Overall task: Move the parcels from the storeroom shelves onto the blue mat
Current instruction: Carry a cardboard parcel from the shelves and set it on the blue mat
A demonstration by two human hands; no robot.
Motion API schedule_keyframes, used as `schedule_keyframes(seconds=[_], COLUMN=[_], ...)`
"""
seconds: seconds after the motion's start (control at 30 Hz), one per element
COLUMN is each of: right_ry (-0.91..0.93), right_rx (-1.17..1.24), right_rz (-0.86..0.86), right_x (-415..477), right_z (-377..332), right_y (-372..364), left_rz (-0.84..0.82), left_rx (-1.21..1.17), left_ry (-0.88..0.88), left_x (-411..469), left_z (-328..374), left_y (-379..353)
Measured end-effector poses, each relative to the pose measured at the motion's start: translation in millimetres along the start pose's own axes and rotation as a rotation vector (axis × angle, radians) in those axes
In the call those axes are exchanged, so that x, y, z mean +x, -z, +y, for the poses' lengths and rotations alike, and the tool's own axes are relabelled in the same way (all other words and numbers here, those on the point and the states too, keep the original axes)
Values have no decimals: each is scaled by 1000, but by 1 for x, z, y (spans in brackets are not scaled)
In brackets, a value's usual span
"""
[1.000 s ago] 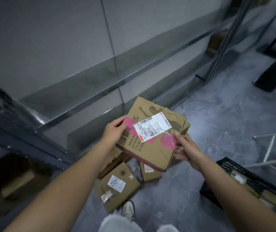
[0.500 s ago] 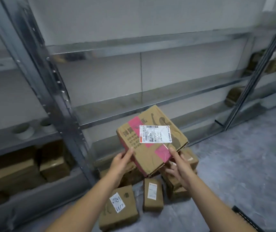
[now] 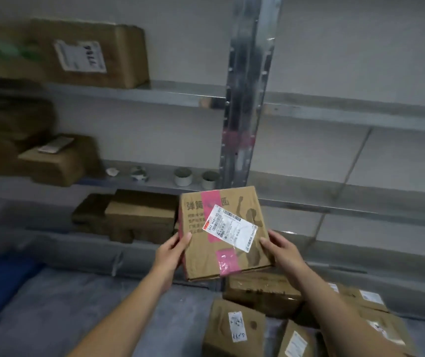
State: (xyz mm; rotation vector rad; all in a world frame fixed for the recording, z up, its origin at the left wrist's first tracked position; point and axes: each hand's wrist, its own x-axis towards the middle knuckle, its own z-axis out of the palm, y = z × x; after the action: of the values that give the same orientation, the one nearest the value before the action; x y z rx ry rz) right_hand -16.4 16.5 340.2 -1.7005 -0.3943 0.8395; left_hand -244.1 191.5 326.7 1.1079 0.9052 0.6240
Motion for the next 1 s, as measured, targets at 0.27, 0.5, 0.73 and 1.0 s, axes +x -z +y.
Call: schedule_keyframes(seconds=[0.27,0.5,0.73,1.0], right_ry=[77,147,162,155], right_rx=[-158,-310,-352,-417], right_rz=[-366,-661,-927,-1160], right_x=[5,-31,-33,4], right_z=[-35,-36,-30,-36], right_y=[-286,-509,-675,-870], left_rz=[574,938,1192,1370], left_rx=[31,-21,-71,-182], left_ry=[-111,-110,-45,1], left_x=[-23,-69,-79,-36], left_z=[35,48,41,58], left_y=[238,426,551,683])
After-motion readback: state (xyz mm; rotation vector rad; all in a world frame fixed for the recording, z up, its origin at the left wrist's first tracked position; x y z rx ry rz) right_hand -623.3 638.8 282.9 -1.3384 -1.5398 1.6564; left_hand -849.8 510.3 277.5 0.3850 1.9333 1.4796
